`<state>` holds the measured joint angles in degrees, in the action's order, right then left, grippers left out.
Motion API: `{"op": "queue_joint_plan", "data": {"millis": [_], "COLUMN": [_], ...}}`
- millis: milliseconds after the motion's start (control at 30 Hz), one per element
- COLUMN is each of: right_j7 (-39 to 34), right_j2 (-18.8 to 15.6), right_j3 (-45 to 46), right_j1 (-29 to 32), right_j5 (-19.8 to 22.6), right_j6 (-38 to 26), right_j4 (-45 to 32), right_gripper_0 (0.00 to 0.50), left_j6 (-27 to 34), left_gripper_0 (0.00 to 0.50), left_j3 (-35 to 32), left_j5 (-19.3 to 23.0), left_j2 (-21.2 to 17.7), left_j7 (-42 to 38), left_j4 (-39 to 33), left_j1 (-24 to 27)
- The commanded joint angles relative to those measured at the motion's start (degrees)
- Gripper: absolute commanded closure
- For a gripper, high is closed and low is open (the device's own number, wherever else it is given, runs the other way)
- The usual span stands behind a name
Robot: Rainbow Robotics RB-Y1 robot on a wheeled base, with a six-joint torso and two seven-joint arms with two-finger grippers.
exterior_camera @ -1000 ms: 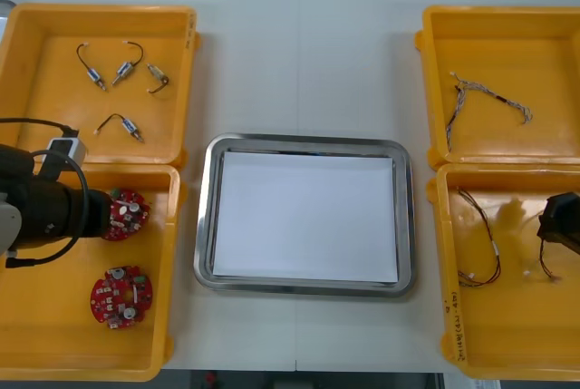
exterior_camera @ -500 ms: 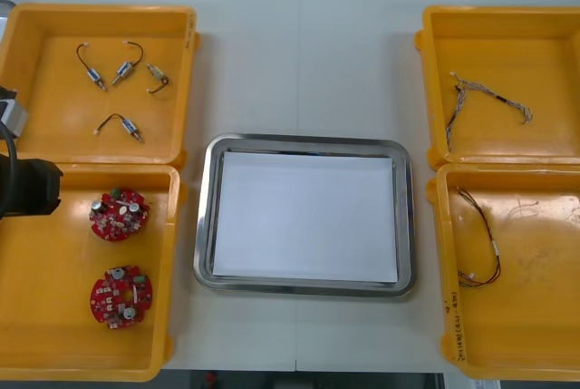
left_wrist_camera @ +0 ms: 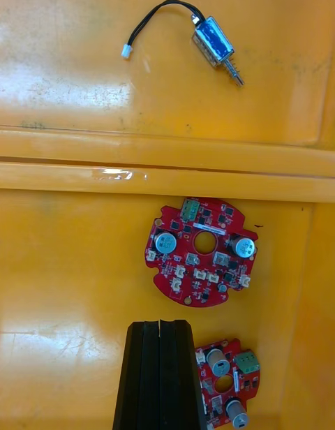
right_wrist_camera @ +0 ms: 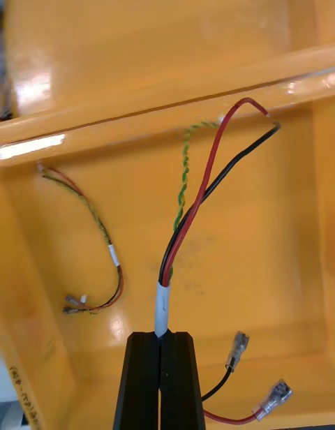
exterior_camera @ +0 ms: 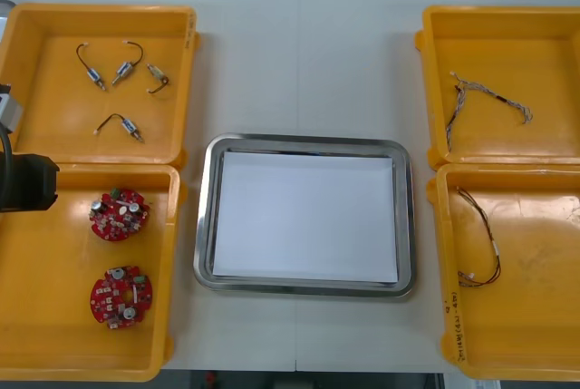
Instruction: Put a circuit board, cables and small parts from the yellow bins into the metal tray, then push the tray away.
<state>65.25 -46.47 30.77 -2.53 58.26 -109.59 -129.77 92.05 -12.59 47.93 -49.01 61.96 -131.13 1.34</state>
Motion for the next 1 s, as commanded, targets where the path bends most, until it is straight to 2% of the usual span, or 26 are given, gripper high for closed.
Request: {"op": "queue_joint_plan", "data": {"millis": [33, 67, 100, 133, 200, 533, 767, 1000], "right_j7": [0.49, 0.58, 0.66, 0.75, 1.02, 2.77, 4.44, 6.11], "right_j2": [-5.3, -5.91, -6.44, -6.62, -7.76, -11.27, -12.5, -13.21], "right_j3": [0.7, 0.61, 0.61, 0.52, 0.26, -1.24, -5.46, -9.5], "right_j1": [0.95, 0.86, 0.86, 0.95, 0.86, -0.63, -3.62, -6.7], "right_j5": [5.37, 6.52, 7.48, 8.01, 10.12, 16.98, 16.62, 15.04], "right_j6": [-0.41, -0.41, -0.41, -0.41, -0.41, -0.41, -0.41, -0.41], "right_j4": [-3.74, -4.36, -5.06, -5.41, -6.99, -11.3, -11.56, -11.48], "right_gripper_0": [0.5, 0.5, 0.5, 0.5, 0.5, 0.5, 0.5, 0.5], "left_j6": [-1.17, -1.26, -1.34, -1.43, -1.78, -4.77, -7.76, -13.38], "left_gripper_0": [0.498, 0.483, 0.366, 0.298, 0.0, 0.0, 0.0, 0.0], "left_j3": [-1.03, -1.03, -1.03, -1.03, -1.03, -1.03, 0.72, 3.45], "left_j5": [-0.47, -0.47, -0.38, -0.38, -0.38, -0.03, -0.38, -2.14], "left_j2": [-2.05, -2.05, -2.05, -2.05, -2.05, -2.05, -2.05, -2.05], "left_j7": [2.99, 2.99, 2.9, 2.9, 2.81, 3.16, 3.69, 4.48], "left_j4": [-1.76, -1.76, -1.76, -1.76, -1.76, -1.49, -0.53, 2.64], "left_j1": [1.12, 1.12, 1.21, 1.21, 1.12, -0.11, -1.07, -2.74]}}
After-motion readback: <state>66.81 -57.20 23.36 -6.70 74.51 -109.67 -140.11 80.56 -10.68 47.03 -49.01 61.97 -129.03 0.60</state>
